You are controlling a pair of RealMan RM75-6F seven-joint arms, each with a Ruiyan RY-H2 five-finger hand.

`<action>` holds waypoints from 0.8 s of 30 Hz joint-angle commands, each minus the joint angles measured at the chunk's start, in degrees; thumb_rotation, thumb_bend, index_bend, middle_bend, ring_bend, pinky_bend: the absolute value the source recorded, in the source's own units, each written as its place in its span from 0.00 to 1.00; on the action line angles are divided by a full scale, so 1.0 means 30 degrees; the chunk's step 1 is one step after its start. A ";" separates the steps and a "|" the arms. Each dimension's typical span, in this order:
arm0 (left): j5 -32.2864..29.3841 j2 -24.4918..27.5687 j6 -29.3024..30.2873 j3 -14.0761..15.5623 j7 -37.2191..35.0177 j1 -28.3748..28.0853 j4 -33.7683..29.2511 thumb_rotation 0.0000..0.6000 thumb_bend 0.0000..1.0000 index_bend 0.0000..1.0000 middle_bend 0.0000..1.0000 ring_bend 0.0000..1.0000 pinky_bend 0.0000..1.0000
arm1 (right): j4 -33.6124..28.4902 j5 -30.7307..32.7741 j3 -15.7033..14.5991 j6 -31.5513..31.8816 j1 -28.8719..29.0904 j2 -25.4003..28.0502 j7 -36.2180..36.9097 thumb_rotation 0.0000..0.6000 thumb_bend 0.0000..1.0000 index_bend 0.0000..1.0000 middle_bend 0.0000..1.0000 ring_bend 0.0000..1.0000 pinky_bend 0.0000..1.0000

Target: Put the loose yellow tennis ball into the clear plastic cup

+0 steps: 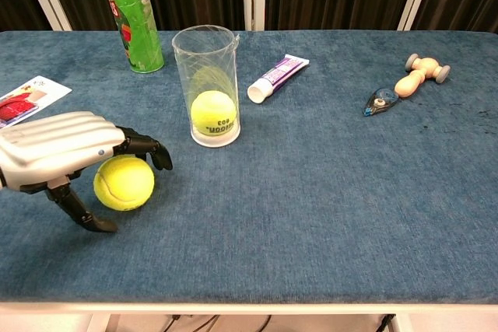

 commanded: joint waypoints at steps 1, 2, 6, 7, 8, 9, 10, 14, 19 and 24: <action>0.0688 -0.0427 0.0817 0.0205 -0.0778 -0.0089 0.0706 1.00 0.13 0.35 0.36 0.38 0.51 | 0.0022 0.0079 -0.0002 -0.0091 0.0008 -0.0005 -0.0058 1.00 0.06 0.00 0.00 0.00 0.00; 0.0733 -0.0466 0.0867 0.0231 -0.0871 -0.0125 0.0842 1.00 0.14 0.37 0.37 0.39 0.52 | 0.0015 0.0110 0.0000 -0.0127 0.0014 -0.0002 -0.0080 1.00 0.06 0.00 0.00 0.00 0.00; 0.0399 -0.0447 0.0582 0.0287 -0.0858 -0.0262 0.0976 1.00 0.16 0.39 0.40 0.42 0.58 | 0.0015 0.0142 -0.0027 -0.0242 0.0033 -0.0015 -0.0089 1.00 0.07 0.00 0.00 0.00 0.00; 0.0259 -0.0402 0.0456 0.0317 -0.0848 -0.0295 0.0958 1.00 0.16 0.40 0.40 0.43 0.60 | 0.0029 0.0146 -0.0029 -0.0243 0.0027 -0.0029 -0.0061 1.00 0.07 0.00 0.00 0.00 0.00; 0.0198 -0.0367 0.0400 0.0342 -0.0843 -0.0320 0.0936 1.00 0.16 0.40 0.40 0.44 0.62 | 0.0040 0.0159 -0.0023 -0.0236 0.0020 -0.0045 -0.0037 1.00 0.07 0.00 0.00 0.00 0.00; 0.0151 -0.0361 0.0416 0.0347 -0.0844 -0.0324 0.0933 1.00 0.16 0.41 0.41 0.45 0.63 | 0.0057 0.0178 -0.0009 -0.0224 0.0013 -0.0061 -0.0003 1.00 0.08 0.00 0.00 0.00 0.00; 0.0099 -0.0347 0.0434 0.0375 -0.0892 -0.0324 0.0900 1.00 0.16 0.41 0.42 0.46 0.66 | 0.0070 0.0201 0.0002 -0.0221 0.0005 -0.0064 0.0039 1.00 0.08 0.00 0.00 0.00 0.00; 0.0186 -0.0170 0.0862 0.0327 -0.0817 -0.0330 0.0672 1.00 0.18 0.44 0.46 0.51 0.71 | 0.0077 0.0261 0.0039 -0.0222 -0.0003 -0.0022 0.0052 1.00 0.08 0.00 0.00 0.00 0.00; 0.0186 0.0826 0.2055 -0.0033 -0.0575 -0.0088 -0.0400 1.00 0.20 0.49 0.51 0.56 0.76 | 0.0059 0.0230 0.0056 -0.0206 -0.0004 0.0024 0.0151 1.00 0.08 0.00 0.00 0.00 0.00; -0.0293 0.2915 0.3382 -0.0759 -0.0227 0.0311 -0.2122 1.00 0.20 0.51 0.53 0.58 0.79 | 0.0101 0.0180 0.0082 -0.0080 -0.0048 0.0064 0.0269 1.00 0.09 0.00 0.00 0.00 0.00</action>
